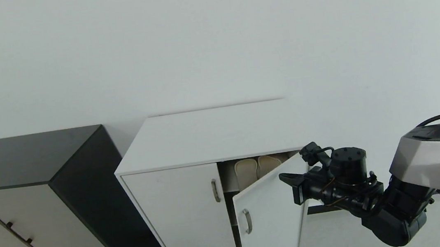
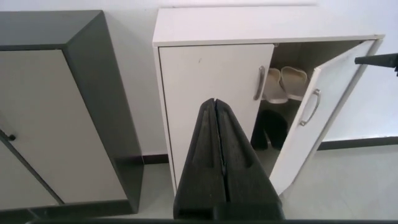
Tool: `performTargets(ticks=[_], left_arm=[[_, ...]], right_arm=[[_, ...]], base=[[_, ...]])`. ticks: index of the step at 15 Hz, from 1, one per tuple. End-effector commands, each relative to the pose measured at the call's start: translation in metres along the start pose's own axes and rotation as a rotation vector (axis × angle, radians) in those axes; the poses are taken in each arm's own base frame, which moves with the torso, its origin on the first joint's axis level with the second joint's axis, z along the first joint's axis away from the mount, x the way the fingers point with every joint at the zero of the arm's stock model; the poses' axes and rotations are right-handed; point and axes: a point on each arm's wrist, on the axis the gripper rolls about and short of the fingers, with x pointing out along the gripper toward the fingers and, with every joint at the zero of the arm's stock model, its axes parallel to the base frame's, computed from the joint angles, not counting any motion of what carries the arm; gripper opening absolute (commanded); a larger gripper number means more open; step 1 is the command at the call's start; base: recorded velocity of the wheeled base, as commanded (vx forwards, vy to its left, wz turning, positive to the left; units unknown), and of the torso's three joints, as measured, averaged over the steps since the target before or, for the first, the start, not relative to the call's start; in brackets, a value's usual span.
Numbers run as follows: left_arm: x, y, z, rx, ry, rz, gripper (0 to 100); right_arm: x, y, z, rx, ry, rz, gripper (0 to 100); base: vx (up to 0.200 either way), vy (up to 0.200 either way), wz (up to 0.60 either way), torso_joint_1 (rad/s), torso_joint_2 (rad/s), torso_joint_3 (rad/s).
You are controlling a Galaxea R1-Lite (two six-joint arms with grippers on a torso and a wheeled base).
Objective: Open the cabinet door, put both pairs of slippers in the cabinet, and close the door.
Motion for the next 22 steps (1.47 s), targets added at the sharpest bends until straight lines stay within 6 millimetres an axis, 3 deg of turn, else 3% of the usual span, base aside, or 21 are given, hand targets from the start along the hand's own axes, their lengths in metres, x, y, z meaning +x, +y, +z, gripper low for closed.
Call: performTargets(ticks=[1,18,20,22], left_arm=[[0.000,0.000,0.000,-0.001,0.001,0.000,0],[0.000,0.000,0.000,-0.003,0.001,-0.001,0],[0.000,0.000,0.000,-0.003,0.001,-0.001,0],[0.000,0.000,0.000,-0.003,0.001,-0.001,0]], right_arm=[[0.006,0.001,-0.005,0.000,0.007,0.003,0],[0.010,-0.001,-0.008,-0.001,0.008,0.000,0],[0.010,-0.001,-0.006,-0.004,0.002,-0.003,0],[-0.010,0.002,0.016,-0.027,-0.044,-0.009,0]], base=[[0.000,0.000,0.00,0.000,0.00,0.000],[0.000,0.000,0.00,0.000,0.00,0.000],[0.000,0.000,0.00,0.000,0.00,0.000],[0.000,0.000,0.00,0.000,0.00,0.000]])
